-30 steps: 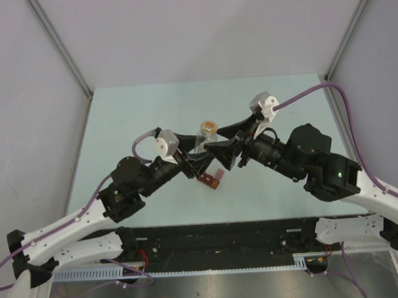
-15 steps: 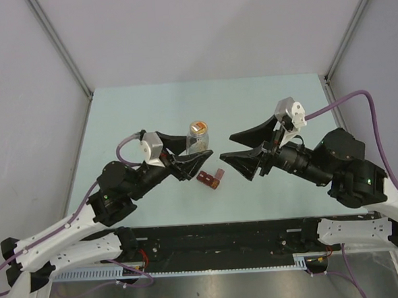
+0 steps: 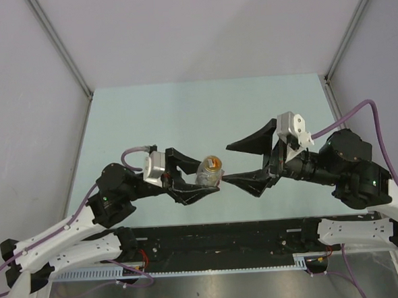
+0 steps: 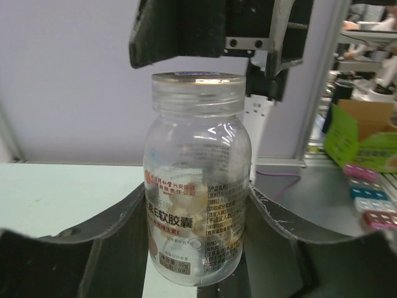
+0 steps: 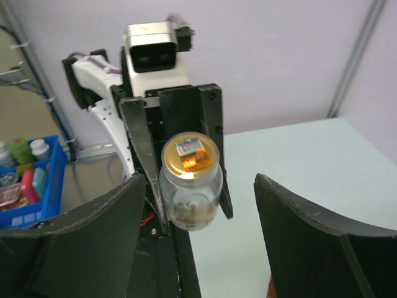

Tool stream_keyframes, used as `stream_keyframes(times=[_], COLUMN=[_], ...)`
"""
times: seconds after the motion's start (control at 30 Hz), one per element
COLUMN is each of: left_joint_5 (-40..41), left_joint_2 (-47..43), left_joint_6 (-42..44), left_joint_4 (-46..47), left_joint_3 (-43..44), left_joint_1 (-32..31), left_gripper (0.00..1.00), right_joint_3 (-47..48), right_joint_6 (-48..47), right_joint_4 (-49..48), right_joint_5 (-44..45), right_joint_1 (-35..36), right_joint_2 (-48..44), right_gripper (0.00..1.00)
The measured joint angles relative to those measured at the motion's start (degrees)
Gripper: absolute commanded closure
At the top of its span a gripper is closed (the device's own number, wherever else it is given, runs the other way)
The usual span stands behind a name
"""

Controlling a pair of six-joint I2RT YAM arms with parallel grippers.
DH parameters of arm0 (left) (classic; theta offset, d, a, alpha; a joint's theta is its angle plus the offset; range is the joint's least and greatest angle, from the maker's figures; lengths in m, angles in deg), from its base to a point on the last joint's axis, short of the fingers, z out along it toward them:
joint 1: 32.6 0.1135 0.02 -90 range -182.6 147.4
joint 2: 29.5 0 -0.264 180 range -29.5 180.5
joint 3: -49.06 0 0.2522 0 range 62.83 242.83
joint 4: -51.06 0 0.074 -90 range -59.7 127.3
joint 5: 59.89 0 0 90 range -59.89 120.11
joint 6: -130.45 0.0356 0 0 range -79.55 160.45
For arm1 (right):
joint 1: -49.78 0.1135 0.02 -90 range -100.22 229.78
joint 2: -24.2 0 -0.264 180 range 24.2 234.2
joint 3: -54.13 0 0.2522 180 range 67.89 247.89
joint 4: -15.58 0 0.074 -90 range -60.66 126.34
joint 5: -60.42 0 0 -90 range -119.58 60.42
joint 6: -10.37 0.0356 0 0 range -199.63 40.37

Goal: Sort the pills into containers

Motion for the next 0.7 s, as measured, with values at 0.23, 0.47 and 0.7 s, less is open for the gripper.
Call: stream_keyframes(times=[0.23,0.47,0.7], left_joint_5=[-7.02,-9.16,-10.25], left_joint_2=[0.90,1.33,1.62], left_joint_6=[-0.33,-0.35,-0.42], left_joint_4=[-0.28,-0.28,-0.31], left_joint_3=[0.00,0.00,0.00], left_joint_1=[0.00,0.00,0.00], left_gripper=[1.00,1.00,1.00], right_joint_3=[0.00,0.00,0.00], right_joint_6=[-2.12,-2.49,-2.71], right_joint_4=[-1.29,-2.71,-3.93], right_joint_5=[-9.14,-13.20,-14.34], right_joint_1=[0.00,0.00,0.00], right_joint_2=[0.02,1.29,3.96], right_gripper=[0.23,0.23,0.24])
